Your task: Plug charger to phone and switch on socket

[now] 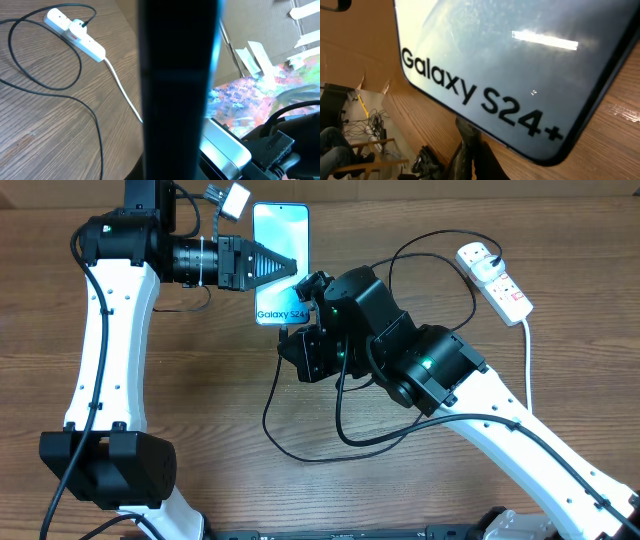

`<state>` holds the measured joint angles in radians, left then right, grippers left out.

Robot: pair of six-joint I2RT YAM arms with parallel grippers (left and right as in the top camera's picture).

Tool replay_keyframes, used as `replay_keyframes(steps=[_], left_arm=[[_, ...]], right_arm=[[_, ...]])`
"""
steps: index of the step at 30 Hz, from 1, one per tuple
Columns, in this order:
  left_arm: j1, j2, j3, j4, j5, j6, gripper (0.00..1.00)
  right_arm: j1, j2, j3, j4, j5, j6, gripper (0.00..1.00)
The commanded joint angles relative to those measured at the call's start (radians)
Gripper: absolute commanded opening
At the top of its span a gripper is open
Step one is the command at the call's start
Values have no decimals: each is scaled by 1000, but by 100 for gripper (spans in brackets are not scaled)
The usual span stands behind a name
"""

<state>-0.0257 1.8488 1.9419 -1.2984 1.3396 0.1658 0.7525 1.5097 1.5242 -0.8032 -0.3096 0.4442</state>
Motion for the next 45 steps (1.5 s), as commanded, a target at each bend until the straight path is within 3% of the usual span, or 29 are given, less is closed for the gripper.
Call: replay_keyframes(steps=[1, 37, 41, 45], left_arm=[[-1, -3, 10, -3, 72, 37, 4], [2, -3, 10, 18, 53, 89, 4], [8, -3, 10, 24, -108, 45, 4], [7, -3, 10, 23, -446, -101, 4]], right_arm=[[-8, -29, 20, 5, 20, -8, 4], [-8, -29, 20, -15, 21, -7, 5], [-8, -29, 20, -35, 69, 12, 17], [-8, -28, 20, -66, 129, 53, 31]])
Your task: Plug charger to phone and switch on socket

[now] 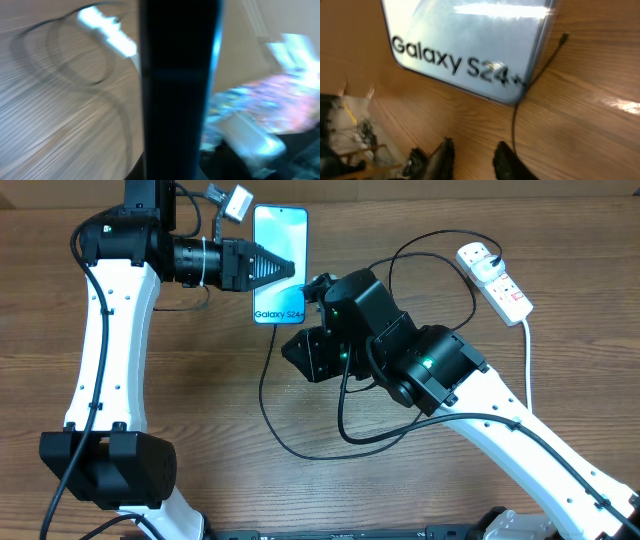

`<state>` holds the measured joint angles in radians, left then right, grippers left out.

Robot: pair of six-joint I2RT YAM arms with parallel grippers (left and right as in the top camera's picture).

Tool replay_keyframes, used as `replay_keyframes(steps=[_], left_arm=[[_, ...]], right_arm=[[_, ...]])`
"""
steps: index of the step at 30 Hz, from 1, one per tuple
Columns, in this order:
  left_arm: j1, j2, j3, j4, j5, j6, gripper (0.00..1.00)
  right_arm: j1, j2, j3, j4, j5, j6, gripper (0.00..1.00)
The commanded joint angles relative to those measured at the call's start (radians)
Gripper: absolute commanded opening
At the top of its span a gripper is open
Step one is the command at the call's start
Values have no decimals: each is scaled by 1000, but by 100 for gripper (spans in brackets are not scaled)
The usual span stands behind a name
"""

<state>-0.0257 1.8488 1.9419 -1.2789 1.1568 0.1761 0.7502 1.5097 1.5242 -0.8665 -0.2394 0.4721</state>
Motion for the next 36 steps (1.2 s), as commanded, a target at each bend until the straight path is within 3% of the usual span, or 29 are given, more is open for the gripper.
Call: replay_keyframes(steps=[1, 5, 11, 17, 26, 31, 36], left_arm=[[7, -3, 10, 0, -378, -162, 4], [6, -3, 10, -26, -695, -314, 4], [6, -3, 10, -84, -1032, -494, 4], [6, -3, 10, -102, -1086, -524, 4], [6, -3, 10, -115, -1090, -529, 4], [6, -3, 10, -154, -1213, -619, 4], [6, -3, 10, -166, -1219, -626, 4]], right_arm=[[-6, -28, 20, -5, 64, 26, 35], [-6, -28, 20, -12, 108, 63, 55], [-6, -3, 20, -64, 185, 180, 60], [-23, 70, 130, -142, 156, 182, 62], [-61, 428, 608, -402, 159, 141, 67], [-61, 586, 637, -365, 195, 214, 68], [-60, 705, 637, -290, 270, 338, 61]])
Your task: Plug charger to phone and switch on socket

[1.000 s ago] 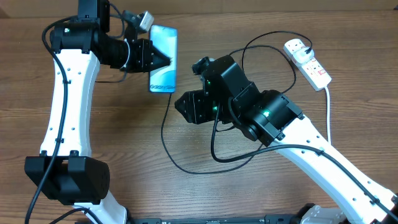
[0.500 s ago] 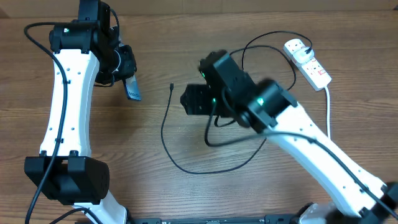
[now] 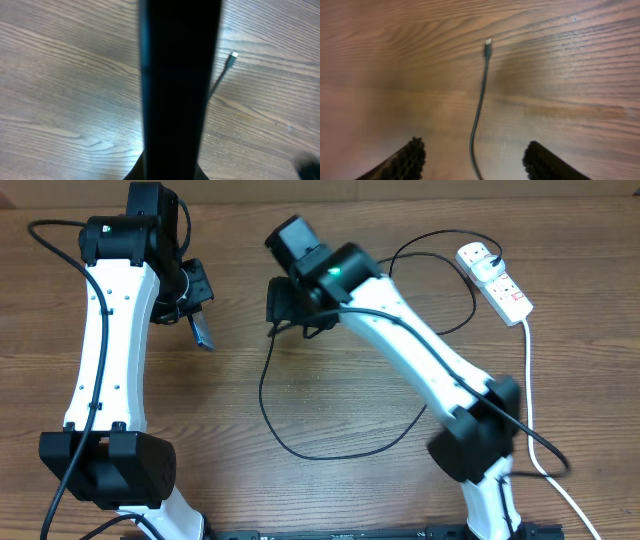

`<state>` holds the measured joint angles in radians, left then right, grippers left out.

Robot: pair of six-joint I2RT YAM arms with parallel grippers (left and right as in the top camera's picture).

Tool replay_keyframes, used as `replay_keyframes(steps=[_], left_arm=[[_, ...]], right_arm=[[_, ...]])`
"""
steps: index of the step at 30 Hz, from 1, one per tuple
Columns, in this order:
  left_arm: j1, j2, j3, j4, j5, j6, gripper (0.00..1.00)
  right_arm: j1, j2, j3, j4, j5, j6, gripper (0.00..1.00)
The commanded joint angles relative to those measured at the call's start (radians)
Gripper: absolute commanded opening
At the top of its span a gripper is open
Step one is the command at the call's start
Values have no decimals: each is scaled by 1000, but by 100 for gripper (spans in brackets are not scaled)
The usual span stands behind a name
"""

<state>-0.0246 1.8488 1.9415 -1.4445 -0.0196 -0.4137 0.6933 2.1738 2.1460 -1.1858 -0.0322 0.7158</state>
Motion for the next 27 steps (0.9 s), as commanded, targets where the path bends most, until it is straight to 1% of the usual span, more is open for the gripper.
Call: replay_keyframes(steps=[1, 2, 5, 10, 19, 27], left_arm=[[5, -3, 10, -1, -42, -36, 4], [5, -3, 10, -2, -42, -36, 4], [5, -3, 10, -3, -39, -36, 4], [5, -3, 10, -3, -39, -36, 5], [5, -3, 10, 5, -39, -36, 4], [5, -3, 10, 5, -39, -36, 4]], right_arm=[[-3, 59, 15, 49, 61, 101, 59], [-3, 87, 15, 82, 62, 104, 57], [-3, 138, 15, 131, 63, 103, 57], [-3, 197, 15, 159, 77, 75, 54], [23, 263, 15, 205, 104, 69, 54], [79, 297, 15, 201, 227, 96, 53]])
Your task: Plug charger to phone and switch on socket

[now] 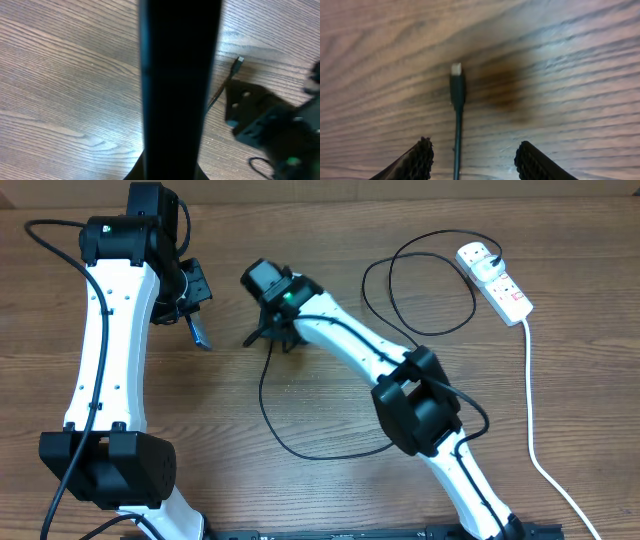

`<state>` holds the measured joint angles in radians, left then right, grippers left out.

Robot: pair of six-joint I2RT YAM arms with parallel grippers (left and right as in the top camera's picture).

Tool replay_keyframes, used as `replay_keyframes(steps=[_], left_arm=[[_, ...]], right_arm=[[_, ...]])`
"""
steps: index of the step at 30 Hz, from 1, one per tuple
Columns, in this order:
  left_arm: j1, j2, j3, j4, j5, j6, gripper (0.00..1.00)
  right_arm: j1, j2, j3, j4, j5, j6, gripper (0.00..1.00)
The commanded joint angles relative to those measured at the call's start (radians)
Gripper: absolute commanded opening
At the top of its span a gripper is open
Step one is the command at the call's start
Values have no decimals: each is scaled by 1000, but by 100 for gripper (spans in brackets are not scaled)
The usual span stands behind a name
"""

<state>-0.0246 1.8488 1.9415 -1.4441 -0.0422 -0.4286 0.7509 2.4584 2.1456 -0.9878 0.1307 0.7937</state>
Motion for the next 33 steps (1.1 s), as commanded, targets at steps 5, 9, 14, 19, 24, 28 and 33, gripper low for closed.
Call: replay_keyframes(steps=[5, 9, 14, 19, 24, 28, 33], left_arm=[[5, -3, 10, 4, -17, -21, 4], [5, -3, 10, 4, -17, -21, 4], [5, -3, 10, 3, -17, -21, 4], [5, -3, 10, 4, -17, -21, 4], [5, -3, 10, 4, -17, -21, 4], [5, -3, 10, 4, -17, -21, 4], [5, -3, 10, 3, -17, -20, 4]], right_arm=[[33, 21, 15, -20, 109, 52, 51], [33, 46, 14, -34, 90, 52, 51], [34, 84, 14, -66, 71, 52, 51], [34, 87, 14, -110, 70, 78, 51], [21, 87, 14, -224, 68, 168, 51], [8, 87, 14, -291, 51, 216, 49], [-24, 87, 16, -240, 47, 216, 49]])
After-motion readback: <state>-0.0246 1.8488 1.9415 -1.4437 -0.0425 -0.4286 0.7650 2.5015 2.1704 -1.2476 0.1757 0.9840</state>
